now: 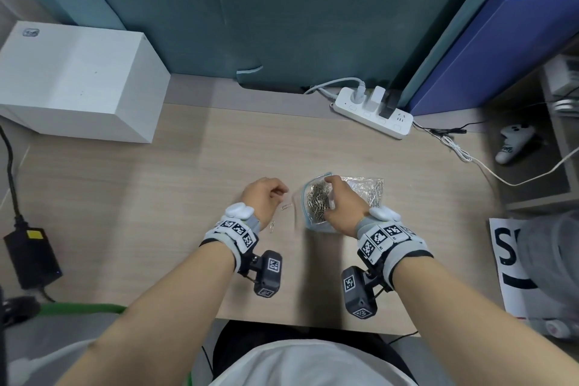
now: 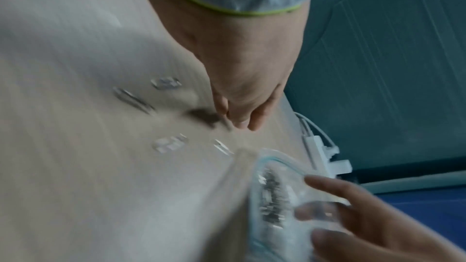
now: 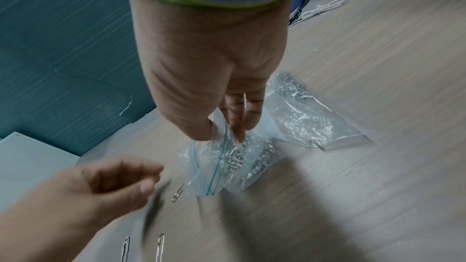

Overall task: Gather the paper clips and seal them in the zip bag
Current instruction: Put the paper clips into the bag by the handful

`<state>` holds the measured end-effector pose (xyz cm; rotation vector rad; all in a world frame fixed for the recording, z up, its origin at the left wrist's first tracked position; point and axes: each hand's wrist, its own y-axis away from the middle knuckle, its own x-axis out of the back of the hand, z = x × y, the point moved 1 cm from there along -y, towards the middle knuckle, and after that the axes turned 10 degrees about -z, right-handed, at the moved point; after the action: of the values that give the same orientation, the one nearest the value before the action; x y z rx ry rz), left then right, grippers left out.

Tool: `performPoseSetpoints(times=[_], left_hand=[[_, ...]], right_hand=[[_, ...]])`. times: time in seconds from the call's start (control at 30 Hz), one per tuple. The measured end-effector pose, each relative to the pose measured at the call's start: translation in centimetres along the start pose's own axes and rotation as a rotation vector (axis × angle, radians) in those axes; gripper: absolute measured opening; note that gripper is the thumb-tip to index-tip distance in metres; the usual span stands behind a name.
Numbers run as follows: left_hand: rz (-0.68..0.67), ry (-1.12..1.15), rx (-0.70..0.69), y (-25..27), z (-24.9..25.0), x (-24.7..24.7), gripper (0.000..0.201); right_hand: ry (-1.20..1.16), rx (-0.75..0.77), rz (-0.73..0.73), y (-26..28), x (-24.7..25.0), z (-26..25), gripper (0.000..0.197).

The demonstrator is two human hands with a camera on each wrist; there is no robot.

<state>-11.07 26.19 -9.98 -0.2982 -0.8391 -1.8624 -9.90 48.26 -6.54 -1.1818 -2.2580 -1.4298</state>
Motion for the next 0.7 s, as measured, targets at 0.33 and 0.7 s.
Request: performPoseSetpoints(times=[0.33, 0.7], left_hand=[[-0.153, -0.214, -0.038, 3.1, -4.6, -0.3, 0.062], [0.087, -0.264, 0.077, 5.9, -8.0, 0.9, 0.049]], right_hand=[[0.030, 0.024, -0.028, 0.3, -0.8, -1.0, 0.074], [0.027, 0.030, -0.035, 0.4, -1.1, -1.5, 0.075]])
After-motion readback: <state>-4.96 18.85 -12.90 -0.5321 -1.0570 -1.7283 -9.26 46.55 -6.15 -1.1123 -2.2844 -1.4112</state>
